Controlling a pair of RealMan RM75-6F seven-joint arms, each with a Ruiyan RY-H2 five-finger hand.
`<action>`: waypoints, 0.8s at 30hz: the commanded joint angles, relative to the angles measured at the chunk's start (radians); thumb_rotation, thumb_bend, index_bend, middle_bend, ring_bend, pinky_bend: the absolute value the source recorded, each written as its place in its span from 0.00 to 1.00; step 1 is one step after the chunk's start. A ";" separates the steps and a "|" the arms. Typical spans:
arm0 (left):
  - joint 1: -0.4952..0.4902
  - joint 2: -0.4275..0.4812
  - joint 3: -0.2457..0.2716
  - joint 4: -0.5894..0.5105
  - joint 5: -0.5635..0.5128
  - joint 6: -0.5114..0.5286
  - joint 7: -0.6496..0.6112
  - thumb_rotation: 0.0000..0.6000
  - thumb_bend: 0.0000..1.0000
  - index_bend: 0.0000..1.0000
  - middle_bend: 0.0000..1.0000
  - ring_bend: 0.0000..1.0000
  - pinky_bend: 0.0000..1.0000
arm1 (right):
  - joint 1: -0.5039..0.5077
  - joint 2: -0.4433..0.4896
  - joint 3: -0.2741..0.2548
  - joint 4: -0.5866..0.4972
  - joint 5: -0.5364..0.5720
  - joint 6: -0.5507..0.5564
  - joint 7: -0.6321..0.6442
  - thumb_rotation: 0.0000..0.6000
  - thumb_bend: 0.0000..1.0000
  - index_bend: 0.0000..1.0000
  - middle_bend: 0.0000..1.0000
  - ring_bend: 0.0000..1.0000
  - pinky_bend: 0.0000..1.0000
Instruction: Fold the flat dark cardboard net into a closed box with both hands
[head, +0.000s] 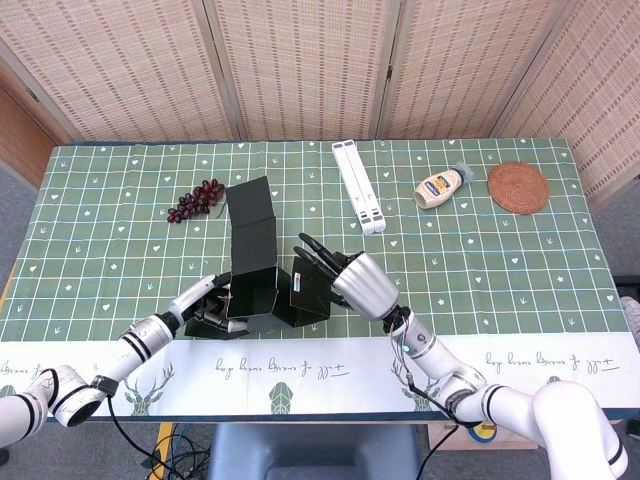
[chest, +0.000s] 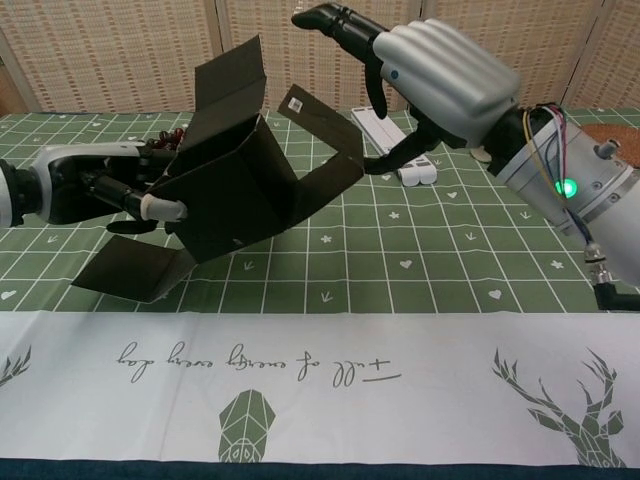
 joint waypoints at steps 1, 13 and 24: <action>-0.004 -0.004 0.001 0.002 -0.003 -0.003 0.011 1.00 0.11 0.23 0.19 0.57 0.90 | 0.005 -0.008 0.001 0.000 -0.005 -0.001 0.003 1.00 0.16 0.00 0.04 0.61 1.00; -0.015 -0.039 -0.003 -0.001 -0.041 -0.024 0.112 1.00 0.11 0.23 0.19 0.57 0.90 | 0.036 -0.014 -0.024 0.000 -0.047 -0.036 -0.033 1.00 0.16 0.00 0.09 0.61 1.00; 0.002 -0.107 -0.007 0.039 -0.065 -0.001 0.221 1.00 0.11 0.23 0.19 0.56 0.90 | 0.063 -0.024 -0.073 0.029 -0.076 -0.116 -0.041 1.00 0.20 0.09 0.20 0.64 1.00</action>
